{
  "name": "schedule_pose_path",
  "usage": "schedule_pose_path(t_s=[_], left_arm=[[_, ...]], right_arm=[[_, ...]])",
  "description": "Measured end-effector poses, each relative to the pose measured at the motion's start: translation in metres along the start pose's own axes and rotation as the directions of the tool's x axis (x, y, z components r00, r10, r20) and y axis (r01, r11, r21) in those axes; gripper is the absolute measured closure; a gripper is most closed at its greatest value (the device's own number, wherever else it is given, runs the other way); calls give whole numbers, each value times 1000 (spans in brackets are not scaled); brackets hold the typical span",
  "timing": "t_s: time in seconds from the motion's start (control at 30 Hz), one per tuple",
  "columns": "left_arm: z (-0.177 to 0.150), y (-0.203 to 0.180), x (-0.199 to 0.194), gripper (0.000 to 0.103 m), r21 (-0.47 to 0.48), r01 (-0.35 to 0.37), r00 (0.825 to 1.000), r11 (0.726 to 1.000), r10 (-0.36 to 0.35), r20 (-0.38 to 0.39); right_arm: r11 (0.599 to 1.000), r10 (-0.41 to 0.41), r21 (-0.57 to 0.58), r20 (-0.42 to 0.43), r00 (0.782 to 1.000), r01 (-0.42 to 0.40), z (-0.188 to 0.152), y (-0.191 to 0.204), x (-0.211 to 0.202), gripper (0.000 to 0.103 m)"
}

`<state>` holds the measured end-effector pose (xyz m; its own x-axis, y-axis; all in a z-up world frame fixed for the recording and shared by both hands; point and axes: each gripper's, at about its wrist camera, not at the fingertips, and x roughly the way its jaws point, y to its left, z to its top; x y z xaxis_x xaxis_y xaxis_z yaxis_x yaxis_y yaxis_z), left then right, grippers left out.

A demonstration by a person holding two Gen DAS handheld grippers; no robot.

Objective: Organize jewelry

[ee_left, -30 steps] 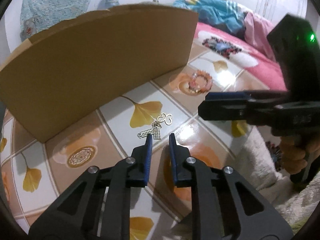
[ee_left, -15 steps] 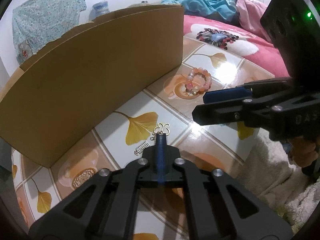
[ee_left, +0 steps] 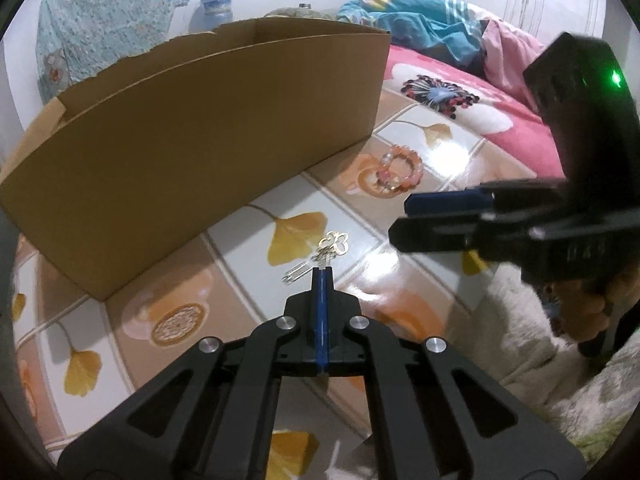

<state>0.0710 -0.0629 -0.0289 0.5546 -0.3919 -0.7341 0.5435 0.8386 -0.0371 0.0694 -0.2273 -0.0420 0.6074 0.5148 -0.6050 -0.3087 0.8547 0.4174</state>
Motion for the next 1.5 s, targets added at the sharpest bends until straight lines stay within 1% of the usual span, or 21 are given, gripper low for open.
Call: schedule_pose_path(t_s=[0.07, 0.17, 0.3, 0.37, 0.4, 0.43, 0.5, 0.73, 0.83, 0.9, 0.97, 1.03, 1.07, 1.1, 1.23, 1.33, 1.43, 1.5], left_arm=[[2, -2, 6, 99, 12, -1, 1000, 1000, 1, -4], [6, -6, 19, 99, 37, 1, 1000, 999, 0, -31], [11, -10, 24, 98, 71, -3, 999, 997, 6, -37], [14, -13, 27, 96, 104, -13, 999, 994, 18, -43], [16, -14, 28, 94, 113, -15, 999, 994, 21, -48], [18, -15, 29, 89, 118, -14, 998, 993, 21, -56], [21, -17, 30, 86, 127, -20, 997, 992, 29, -69], [25, -20, 35, 86, 185, -60, 995, 981, 74, -67], [29, -18, 38, 86, 208, -65, 994, 976, 82, -76], [31, -16, 40, 86, 204, -42, 994, 978, 61, -89], [35, -10, 42, 88, 181, -1, 993, 984, 22, -114], [36, -8, 43, 90, 173, 22, 992, 985, 0, -126], [36, -9, 43, 91, 180, 27, 992, 983, -4, -129], [36, -11, 43, 96, 186, 36, 991, 982, -11, -131], [33, -15, 43, 97, 186, 18, 994, 982, 3, -111], [32, -9, 39, 97, 150, 11, 996, 989, 3, -92], [31, 0, 22, 97, 107, 0, 999, 994, 5, -46], [30, 11, 7, 97, 67, -19, 1000, 998, 20, -10]], right_arm=[[1000, -4, 2, 3, 1000, 4, -1, -1, -2, 58], [1000, -6, 7, 10, 1000, 6, -2, -3, -4, 58], [1000, -7, 10, 16, 1000, 6, -3, -5, -5, 58], [1000, -8, 11, 18, 1000, 8, -3, -7, -4, 58], [1000, -7, 13, 18, 1000, 6, -3, -8, -4, 58], [1000, -6, 14, 20, 1000, 6, -3, -9, -5, 58], [1000, -6, 13, 26, 1000, 6, -3, -10, -8, 58], [1000, 1, 20, 35, 999, -1, -5, -16, -12, 58], [1000, 7, 19, 36, 999, -8, -6, -14, -13, 58], [1000, 9, 18, 37, 999, -9, -6, -14, -13, 58], [1000, 13, 22, 39, 999, -14, -6, -14, -13, 58], [999, 16, 27, 41, 999, -18, -5, -15, -13, 58], [999, 17, 28, 41, 999, -19, -6, -15, -13, 58], [999, 18, 30, 42, 999, -19, -6, -15, -14, 58], [999, 12, 34, 50, 999, -14, -8, -14, -18, 58], [1000, 2, 29, 53, 999, -3, -8, -13, -21, 58], [1000, -11, 18, 50, 999, 10, -7, -10, -22, 58], [1000, -20, 3, 46, 999, 19, -7, -5, -20, 58]])
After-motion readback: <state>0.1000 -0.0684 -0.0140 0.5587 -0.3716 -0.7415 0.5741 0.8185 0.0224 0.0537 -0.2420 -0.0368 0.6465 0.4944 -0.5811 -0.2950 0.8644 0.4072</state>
